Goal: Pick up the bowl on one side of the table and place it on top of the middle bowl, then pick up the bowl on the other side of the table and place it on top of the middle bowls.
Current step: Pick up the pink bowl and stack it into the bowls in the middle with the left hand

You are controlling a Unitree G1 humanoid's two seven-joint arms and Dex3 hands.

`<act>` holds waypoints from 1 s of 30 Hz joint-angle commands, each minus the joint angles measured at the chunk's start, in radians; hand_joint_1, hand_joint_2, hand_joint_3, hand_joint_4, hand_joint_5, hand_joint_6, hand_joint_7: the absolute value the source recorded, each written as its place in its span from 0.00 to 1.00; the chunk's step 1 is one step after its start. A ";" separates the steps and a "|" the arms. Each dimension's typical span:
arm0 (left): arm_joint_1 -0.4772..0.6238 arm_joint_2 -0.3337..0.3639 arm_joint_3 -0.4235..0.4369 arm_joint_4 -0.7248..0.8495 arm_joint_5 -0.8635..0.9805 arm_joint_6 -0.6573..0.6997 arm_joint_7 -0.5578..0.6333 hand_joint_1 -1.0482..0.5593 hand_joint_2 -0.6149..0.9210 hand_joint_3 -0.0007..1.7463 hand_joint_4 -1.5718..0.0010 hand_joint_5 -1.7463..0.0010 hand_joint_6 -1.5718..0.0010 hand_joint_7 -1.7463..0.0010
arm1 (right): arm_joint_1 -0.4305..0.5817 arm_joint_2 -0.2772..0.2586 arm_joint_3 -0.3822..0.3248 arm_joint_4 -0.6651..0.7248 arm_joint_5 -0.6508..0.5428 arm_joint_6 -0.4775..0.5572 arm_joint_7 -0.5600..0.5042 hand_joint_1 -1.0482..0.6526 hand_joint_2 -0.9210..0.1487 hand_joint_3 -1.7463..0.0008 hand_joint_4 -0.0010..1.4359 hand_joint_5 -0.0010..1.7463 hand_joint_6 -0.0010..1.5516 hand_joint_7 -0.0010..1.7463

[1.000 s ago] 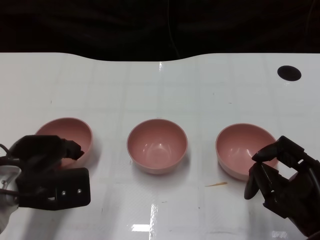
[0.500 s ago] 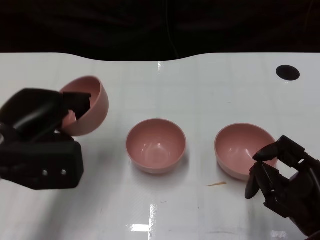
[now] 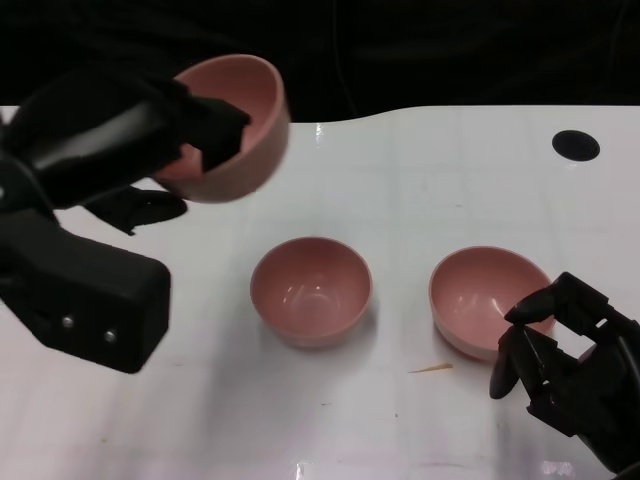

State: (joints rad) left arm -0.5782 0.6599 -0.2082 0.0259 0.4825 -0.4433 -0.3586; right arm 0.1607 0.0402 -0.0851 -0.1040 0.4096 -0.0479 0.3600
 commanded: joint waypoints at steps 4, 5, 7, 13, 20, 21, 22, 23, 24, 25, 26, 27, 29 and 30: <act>-0.103 -0.031 -0.086 0.079 0.001 -0.065 -0.097 0.62 0.88 0.23 0.50 0.00 0.58 0.00 | 0.009 -0.001 0.001 0.000 -0.001 -0.031 0.001 0.51 0.27 0.52 0.58 0.96 0.48 0.78; -0.117 -0.041 -0.098 0.104 -0.007 -0.089 -0.103 0.61 0.90 0.20 0.51 0.00 0.58 0.00 | 0.011 0.000 0.003 -0.003 -0.005 -0.031 -0.004 0.51 0.27 0.52 0.58 0.96 0.49 0.78; -0.132 -0.054 -0.106 0.137 -0.018 -0.120 -0.109 0.60 0.92 0.18 0.51 0.00 0.58 0.01 | 0.012 0.000 0.005 -0.006 -0.009 -0.032 -0.009 0.51 0.27 0.53 0.58 0.96 0.49 0.78; -0.177 -0.103 -0.161 0.262 0.013 -0.224 -0.093 0.63 0.90 0.17 0.47 0.00 0.58 0.00 | 0.024 0.012 0.022 -0.035 -0.015 -0.019 -0.040 0.51 0.27 0.53 0.60 0.94 0.49 0.78; -0.181 -0.131 -0.176 0.345 0.021 -0.276 -0.095 0.63 0.92 0.18 0.48 0.00 0.60 0.00 | 0.025 0.022 0.035 -0.037 -0.013 -0.027 -0.039 0.51 0.26 0.53 0.60 0.95 0.49 0.78; -0.180 -0.135 -0.178 0.350 0.017 -0.275 -0.101 0.62 0.92 0.18 0.49 0.00 0.60 0.00 | 0.028 0.023 0.039 -0.043 -0.018 -0.023 -0.046 0.51 0.27 0.54 0.60 0.95 0.49 0.78; -0.179 -0.138 -0.180 0.357 0.015 -0.276 -0.104 0.62 0.92 0.17 0.50 0.00 0.61 0.00 | 0.030 0.024 0.042 -0.047 -0.023 -0.022 -0.051 0.51 0.27 0.54 0.61 0.94 0.50 0.78; -0.177 -0.142 -0.183 0.365 0.015 -0.279 -0.102 0.62 0.92 0.17 0.50 0.00 0.61 0.00 | 0.032 0.025 0.045 -0.050 -0.025 -0.021 -0.054 0.51 0.26 0.54 0.61 0.93 0.50 0.77; -0.176 -0.146 -0.185 0.375 0.020 -0.287 -0.096 0.62 0.92 0.17 0.50 0.00 0.62 0.00 | 0.033 0.026 0.047 -0.051 -0.026 -0.023 -0.055 0.51 0.26 0.54 0.62 0.93 0.51 0.77; -0.176 -0.149 -0.188 0.382 0.027 -0.292 -0.090 0.62 0.93 0.15 0.51 0.00 0.63 0.00 | 0.034 0.025 0.048 -0.050 -0.024 -0.026 -0.052 0.51 0.26 0.54 0.62 0.93 0.51 0.77; -0.176 -0.150 -0.189 0.387 0.033 -0.296 -0.087 0.62 0.94 0.13 0.52 0.00 0.63 0.00 | 0.034 0.025 0.049 -0.050 -0.022 -0.027 -0.049 0.51 0.26 0.55 0.62 0.93 0.51 0.77; -0.175 -0.152 -0.192 0.391 0.041 -0.296 -0.085 0.61 0.94 0.12 0.52 0.00 0.64 0.00 | 0.035 0.026 0.049 -0.048 -0.021 -0.030 -0.048 0.51 0.26 0.55 0.62 0.93 0.51 0.77; -0.174 -0.154 -0.197 0.398 0.054 -0.288 -0.089 0.61 0.96 0.11 0.52 0.00 0.64 0.00 | 0.037 0.027 0.051 -0.051 -0.024 -0.030 -0.051 0.50 0.26 0.55 0.62 0.93 0.51 0.76; -0.175 -0.156 -0.200 0.404 0.060 -0.289 -0.088 0.60 0.97 0.09 0.52 0.00 0.64 0.00 | 0.038 0.026 0.052 -0.053 -0.022 -0.027 -0.050 0.50 0.26 0.55 0.62 0.93 0.51 0.76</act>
State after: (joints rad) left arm -0.7372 0.4981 -0.4029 0.4180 0.5279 -0.7307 -0.4511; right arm 0.1925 0.0673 -0.0340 -0.1444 0.3867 -0.0689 0.3136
